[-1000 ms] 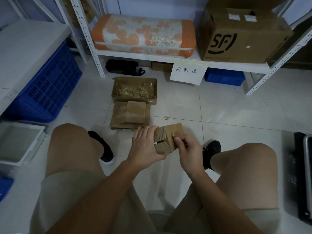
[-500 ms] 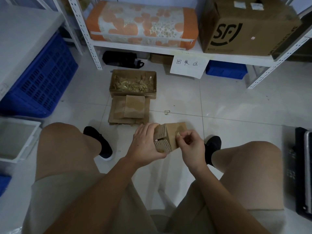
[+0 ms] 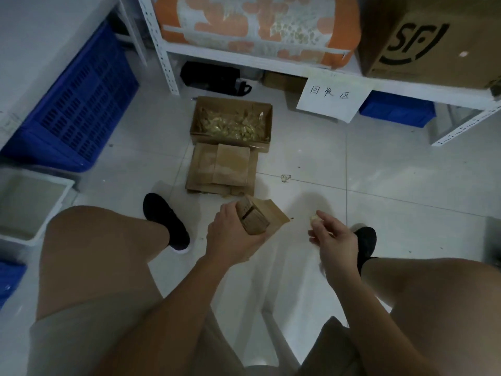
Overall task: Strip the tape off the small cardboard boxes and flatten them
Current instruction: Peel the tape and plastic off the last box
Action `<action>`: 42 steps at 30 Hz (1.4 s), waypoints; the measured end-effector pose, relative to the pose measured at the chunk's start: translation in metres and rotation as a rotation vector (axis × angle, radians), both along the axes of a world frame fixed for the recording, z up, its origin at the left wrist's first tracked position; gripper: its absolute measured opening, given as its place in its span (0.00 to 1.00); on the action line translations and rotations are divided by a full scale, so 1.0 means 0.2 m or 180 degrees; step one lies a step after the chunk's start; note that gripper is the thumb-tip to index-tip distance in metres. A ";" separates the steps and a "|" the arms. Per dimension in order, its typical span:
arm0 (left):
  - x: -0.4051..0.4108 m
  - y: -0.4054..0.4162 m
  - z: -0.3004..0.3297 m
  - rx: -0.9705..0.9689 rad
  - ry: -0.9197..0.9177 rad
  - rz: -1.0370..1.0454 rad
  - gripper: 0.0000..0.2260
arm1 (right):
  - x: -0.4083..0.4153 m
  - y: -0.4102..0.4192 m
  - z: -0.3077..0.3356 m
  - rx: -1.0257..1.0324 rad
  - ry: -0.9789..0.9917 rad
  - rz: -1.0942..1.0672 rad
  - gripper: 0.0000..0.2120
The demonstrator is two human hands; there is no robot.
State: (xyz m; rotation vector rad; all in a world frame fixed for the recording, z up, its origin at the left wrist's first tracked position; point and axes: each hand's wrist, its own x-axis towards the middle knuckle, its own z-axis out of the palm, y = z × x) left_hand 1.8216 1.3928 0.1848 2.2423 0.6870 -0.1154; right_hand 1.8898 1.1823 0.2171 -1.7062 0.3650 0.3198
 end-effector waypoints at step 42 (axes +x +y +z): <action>0.95 0.49 -0.11 0.0945 0.0498 -0.1234 0.46 | 1.07 0.74 -0.02 -0.1864 -0.0651 0.4214 0.50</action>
